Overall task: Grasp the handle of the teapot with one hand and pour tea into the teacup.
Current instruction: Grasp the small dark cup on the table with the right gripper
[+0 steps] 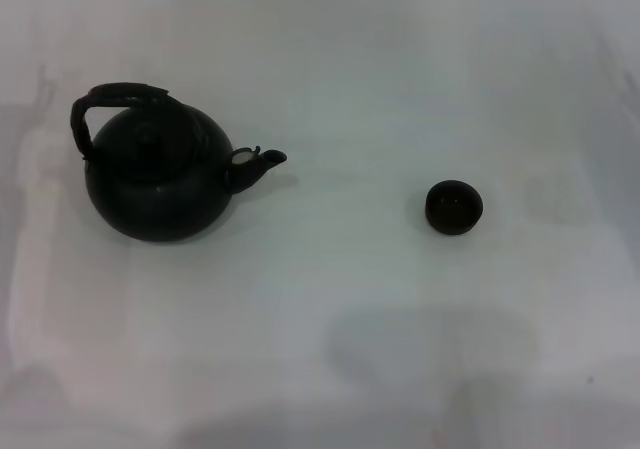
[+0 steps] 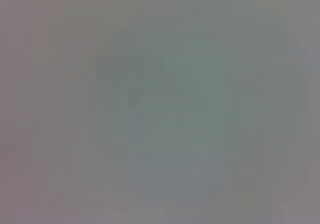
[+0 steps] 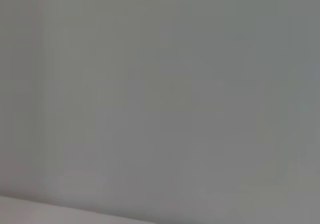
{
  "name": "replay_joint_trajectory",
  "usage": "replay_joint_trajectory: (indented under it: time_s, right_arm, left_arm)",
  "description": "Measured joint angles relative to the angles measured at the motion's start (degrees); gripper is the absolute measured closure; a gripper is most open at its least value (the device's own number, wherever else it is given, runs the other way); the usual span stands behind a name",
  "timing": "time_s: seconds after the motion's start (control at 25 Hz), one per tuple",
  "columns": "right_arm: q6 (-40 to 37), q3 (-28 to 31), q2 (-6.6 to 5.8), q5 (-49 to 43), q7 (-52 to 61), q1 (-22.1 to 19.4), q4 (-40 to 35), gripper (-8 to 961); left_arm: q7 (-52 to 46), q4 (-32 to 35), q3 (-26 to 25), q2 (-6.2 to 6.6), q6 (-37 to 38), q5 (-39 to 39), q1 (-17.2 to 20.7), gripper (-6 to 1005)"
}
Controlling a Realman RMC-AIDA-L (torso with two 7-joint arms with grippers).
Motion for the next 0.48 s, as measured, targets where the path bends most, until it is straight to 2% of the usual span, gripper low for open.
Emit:
replay_joint_trajectory:
  time_s: [0.2,0.48]
  right_arm:
    - [3.7,0.8,0.06,0.9,1.8,-0.1,-0.1,108]
    - [5.0,-0.5,-0.32,-1.0,8.9,-0.8,-2.3,107]
  left_arm:
    - [-5.9,-0.5,-0.1,0.06,0.3,-0.5,0.3,120]
    - [-6.5,-0.6,0.4,-0.04,2.5,1.0,0.4,119]
